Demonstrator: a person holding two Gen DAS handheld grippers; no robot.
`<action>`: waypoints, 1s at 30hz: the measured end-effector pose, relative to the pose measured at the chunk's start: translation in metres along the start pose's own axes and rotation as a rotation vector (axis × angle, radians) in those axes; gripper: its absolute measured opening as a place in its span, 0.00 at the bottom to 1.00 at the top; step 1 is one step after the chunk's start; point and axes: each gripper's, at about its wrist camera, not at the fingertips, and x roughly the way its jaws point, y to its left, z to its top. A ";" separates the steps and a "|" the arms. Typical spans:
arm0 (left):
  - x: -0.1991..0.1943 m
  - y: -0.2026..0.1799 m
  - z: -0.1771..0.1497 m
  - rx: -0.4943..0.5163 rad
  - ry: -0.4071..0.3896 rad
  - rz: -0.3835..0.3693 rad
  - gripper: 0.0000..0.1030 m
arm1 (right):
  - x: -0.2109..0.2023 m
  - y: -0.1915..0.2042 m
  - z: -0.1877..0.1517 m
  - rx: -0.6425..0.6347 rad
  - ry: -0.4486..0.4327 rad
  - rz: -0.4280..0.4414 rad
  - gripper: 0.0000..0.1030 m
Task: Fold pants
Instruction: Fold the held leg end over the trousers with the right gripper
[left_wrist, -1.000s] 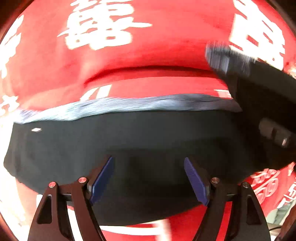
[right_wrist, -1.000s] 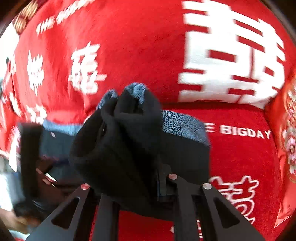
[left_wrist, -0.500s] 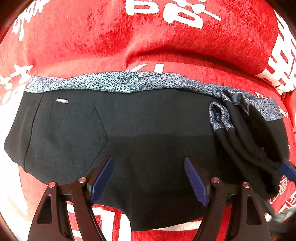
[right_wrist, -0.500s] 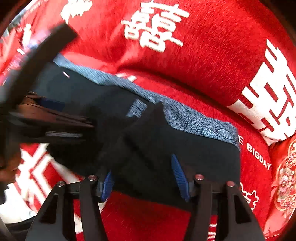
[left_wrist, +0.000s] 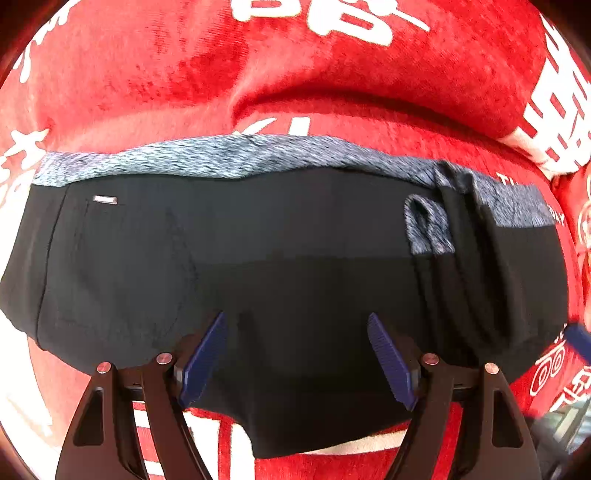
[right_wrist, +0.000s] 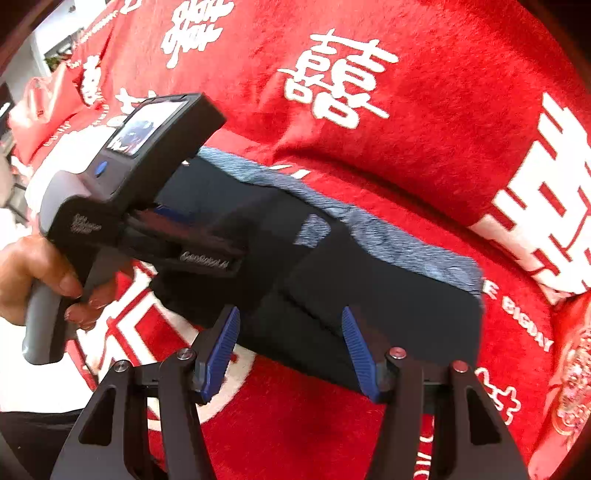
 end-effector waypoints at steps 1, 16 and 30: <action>0.002 -0.003 0.001 0.009 0.002 -0.004 0.77 | 0.005 -0.002 0.002 -0.004 0.010 -0.018 0.60; -0.016 0.016 0.001 -0.017 -0.021 0.044 0.77 | 0.019 0.002 0.005 -0.122 0.075 0.066 0.07; -0.027 -0.012 0.024 -0.027 0.018 -0.118 0.77 | 0.009 -0.043 -0.011 0.092 0.086 0.140 0.60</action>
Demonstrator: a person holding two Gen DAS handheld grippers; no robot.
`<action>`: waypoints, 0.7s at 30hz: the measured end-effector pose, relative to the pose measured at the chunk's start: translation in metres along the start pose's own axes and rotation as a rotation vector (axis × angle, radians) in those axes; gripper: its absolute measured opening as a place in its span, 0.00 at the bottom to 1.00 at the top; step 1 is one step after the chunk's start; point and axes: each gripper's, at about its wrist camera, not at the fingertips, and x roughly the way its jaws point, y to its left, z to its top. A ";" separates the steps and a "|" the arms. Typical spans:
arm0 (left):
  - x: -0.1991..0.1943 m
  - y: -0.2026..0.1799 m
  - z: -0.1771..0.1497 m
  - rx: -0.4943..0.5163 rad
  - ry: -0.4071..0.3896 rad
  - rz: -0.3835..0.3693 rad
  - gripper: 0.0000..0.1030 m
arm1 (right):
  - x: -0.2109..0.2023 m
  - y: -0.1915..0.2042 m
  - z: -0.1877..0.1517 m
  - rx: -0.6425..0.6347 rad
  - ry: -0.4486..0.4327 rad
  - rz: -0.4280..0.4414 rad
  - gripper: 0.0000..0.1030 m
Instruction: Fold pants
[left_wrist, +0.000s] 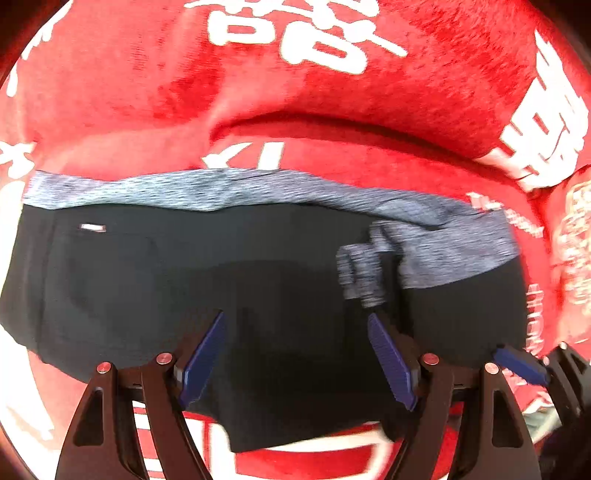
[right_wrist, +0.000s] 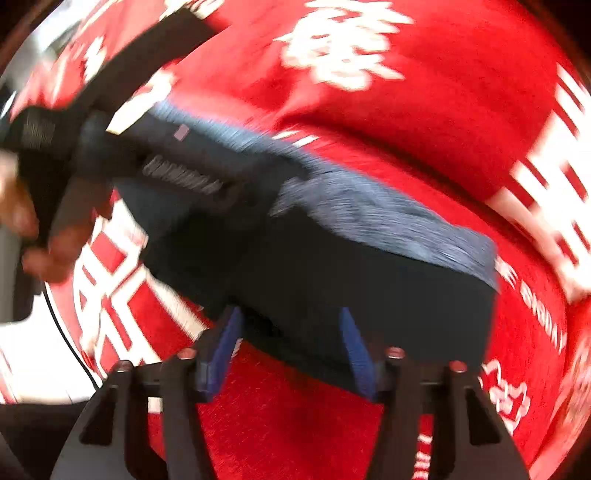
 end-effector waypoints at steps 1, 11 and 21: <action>0.000 -0.004 0.003 -0.005 0.016 -0.054 0.77 | -0.005 -0.011 -0.001 0.047 -0.005 0.007 0.60; 0.033 -0.025 0.007 -0.016 0.152 -0.200 0.95 | -0.002 -0.074 -0.020 0.349 0.013 0.107 0.60; 0.043 -0.049 0.009 0.059 0.193 -0.155 0.59 | 0.027 -0.069 -0.013 0.410 0.021 0.268 0.29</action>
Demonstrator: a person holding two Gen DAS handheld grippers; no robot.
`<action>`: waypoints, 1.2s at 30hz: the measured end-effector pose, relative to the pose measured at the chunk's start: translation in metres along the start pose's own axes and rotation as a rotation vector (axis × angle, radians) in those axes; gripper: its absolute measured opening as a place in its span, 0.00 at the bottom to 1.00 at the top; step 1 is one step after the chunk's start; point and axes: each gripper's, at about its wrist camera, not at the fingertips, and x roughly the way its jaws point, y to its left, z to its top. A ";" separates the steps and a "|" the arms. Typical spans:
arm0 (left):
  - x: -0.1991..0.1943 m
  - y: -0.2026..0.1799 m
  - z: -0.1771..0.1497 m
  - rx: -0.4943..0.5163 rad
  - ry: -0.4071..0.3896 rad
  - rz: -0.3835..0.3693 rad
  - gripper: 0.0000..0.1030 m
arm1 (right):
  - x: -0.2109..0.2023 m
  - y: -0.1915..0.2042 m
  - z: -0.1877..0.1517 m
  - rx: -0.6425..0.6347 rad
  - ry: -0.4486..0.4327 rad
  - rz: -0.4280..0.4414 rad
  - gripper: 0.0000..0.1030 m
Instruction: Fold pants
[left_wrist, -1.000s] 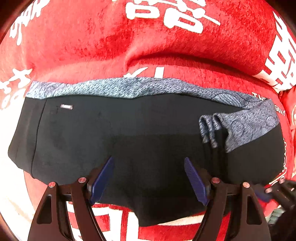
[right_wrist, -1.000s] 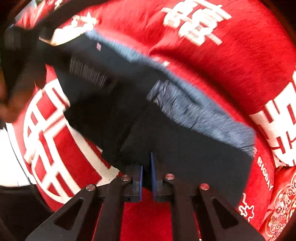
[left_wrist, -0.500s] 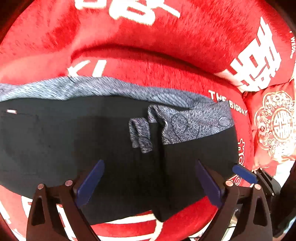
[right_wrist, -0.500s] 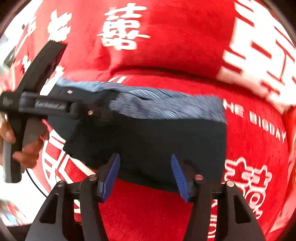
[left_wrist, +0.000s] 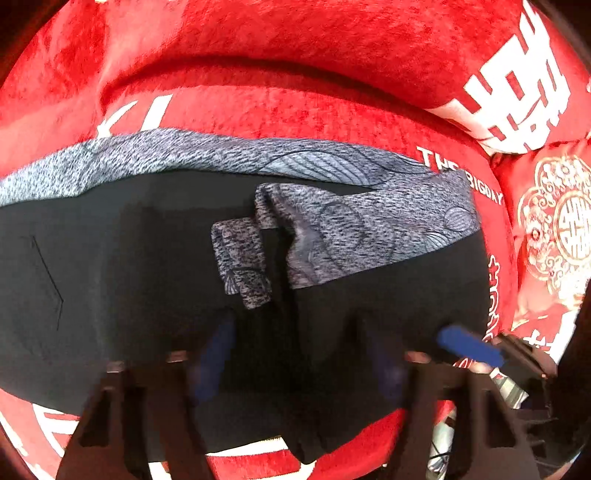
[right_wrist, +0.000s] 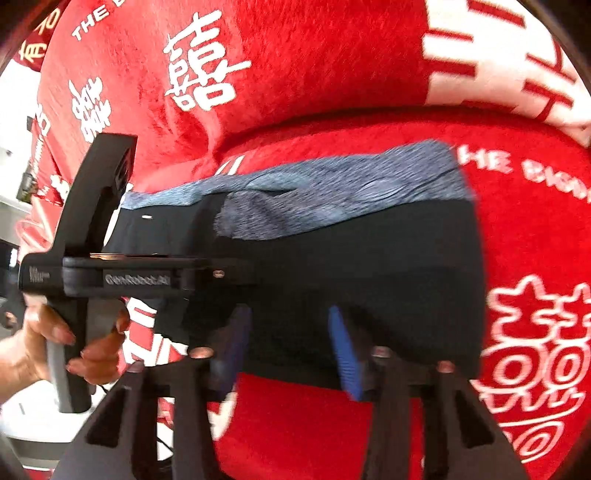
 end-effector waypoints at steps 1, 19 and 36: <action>0.000 0.000 0.000 0.001 -0.002 0.000 0.59 | 0.003 0.002 0.000 -0.002 0.002 0.007 0.26; -0.049 -0.025 0.003 0.046 -0.124 -0.159 0.46 | 0.028 0.042 0.002 0.095 -0.028 0.109 0.23; -0.060 0.049 -0.008 -0.080 -0.169 0.059 0.58 | 0.007 0.038 -0.001 0.016 0.014 0.100 0.24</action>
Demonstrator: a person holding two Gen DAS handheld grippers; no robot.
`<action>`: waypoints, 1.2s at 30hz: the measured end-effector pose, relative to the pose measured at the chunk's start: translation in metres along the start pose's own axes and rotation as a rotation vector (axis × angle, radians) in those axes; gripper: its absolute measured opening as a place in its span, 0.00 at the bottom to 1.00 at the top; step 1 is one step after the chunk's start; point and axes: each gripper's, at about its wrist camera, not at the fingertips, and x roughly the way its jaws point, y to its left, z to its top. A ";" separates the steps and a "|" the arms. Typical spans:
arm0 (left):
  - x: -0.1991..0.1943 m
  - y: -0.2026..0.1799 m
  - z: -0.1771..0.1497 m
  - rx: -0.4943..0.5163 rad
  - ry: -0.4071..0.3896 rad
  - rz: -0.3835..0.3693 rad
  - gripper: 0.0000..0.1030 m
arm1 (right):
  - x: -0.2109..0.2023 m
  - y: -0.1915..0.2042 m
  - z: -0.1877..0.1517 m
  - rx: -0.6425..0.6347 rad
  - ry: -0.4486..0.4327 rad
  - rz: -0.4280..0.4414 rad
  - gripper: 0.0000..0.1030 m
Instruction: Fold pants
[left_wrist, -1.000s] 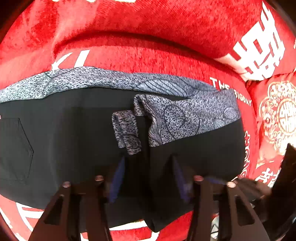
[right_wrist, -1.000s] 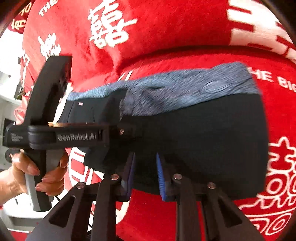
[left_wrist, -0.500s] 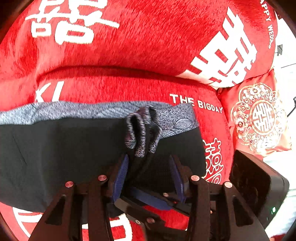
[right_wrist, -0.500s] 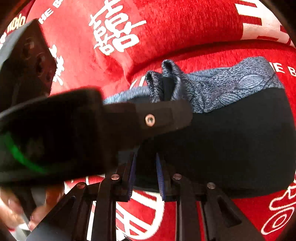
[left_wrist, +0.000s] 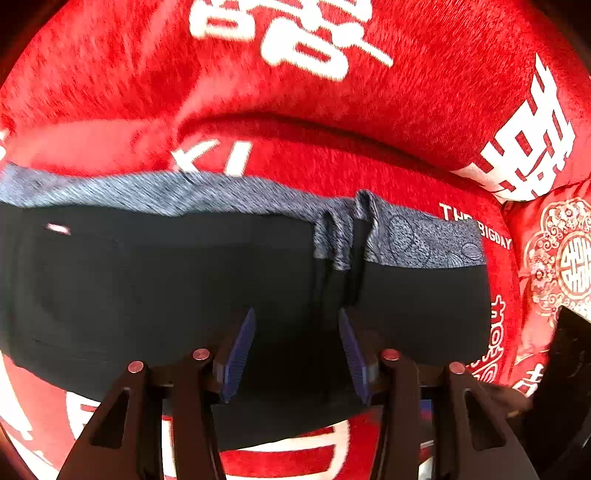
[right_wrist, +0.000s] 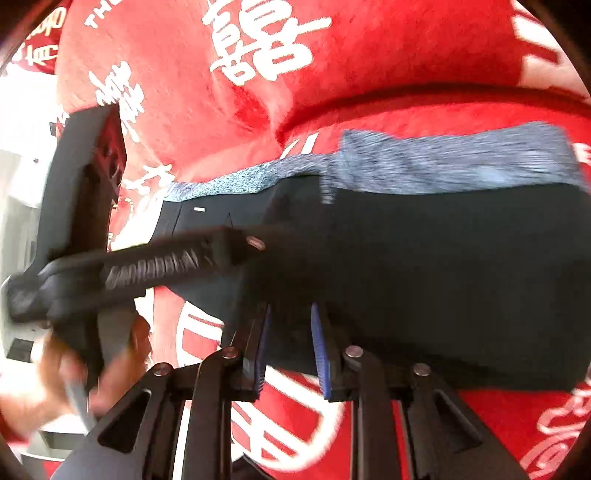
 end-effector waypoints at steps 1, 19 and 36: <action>-0.005 -0.003 0.001 0.013 -0.018 0.005 0.66 | -0.015 -0.012 -0.002 0.018 -0.022 -0.028 0.26; 0.067 -0.098 0.021 0.274 -0.038 0.072 0.66 | -0.026 -0.096 0.029 0.001 -0.062 -0.217 0.19; 0.038 -0.075 -0.005 0.223 -0.068 0.171 0.67 | -0.031 -0.114 0.004 0.056 0.010 -0.222 0.34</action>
